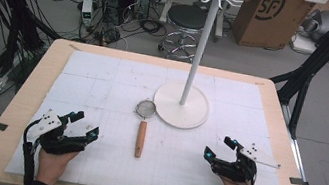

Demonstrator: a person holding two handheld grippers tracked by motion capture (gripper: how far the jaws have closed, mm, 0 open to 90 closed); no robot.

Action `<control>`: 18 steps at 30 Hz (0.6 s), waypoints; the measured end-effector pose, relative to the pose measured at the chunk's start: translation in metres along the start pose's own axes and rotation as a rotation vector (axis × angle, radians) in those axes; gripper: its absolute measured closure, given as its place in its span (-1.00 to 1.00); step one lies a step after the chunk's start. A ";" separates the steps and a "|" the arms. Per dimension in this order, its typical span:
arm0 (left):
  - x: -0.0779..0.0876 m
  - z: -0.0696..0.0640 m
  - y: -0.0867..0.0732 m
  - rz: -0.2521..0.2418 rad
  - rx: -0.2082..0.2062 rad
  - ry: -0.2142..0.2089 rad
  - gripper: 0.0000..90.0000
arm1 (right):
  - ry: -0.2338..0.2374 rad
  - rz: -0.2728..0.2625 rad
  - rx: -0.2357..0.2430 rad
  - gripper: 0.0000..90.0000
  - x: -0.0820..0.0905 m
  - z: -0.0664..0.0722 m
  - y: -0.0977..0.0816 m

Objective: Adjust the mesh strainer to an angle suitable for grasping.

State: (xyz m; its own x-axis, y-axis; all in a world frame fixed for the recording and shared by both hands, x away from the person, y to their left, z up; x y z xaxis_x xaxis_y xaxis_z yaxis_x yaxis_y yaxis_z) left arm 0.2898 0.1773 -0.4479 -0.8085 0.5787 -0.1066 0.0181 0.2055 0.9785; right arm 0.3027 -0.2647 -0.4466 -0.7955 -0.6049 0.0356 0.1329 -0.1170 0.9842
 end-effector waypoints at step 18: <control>0.000 -0.002 0.002 -0.021 -0.016 -0.002 -0.58 | 0.051 0.086 -0.110 0.35 -0.029 0.014 0.002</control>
State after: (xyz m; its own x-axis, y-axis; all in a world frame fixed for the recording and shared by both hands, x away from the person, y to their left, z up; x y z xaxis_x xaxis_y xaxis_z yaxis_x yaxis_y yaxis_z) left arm 0.2888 0.1767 -0.4457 -0.8075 0.5759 -0.1275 -0.0086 0.2047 0.9788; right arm 0.3180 -0.2364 -0.4430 -0.7477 -0.6554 0.1070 0.2653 -0.1471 0.9529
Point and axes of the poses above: each handheld gripper's, and its own axes: x roughly backward along the jaws, y roughly out of its top, z roughly to its left, the point moved 6 cm from there along -x, roughly forward along the jaws, and after that the axes turned 15 degrees about -z, right-handed, at the moved point
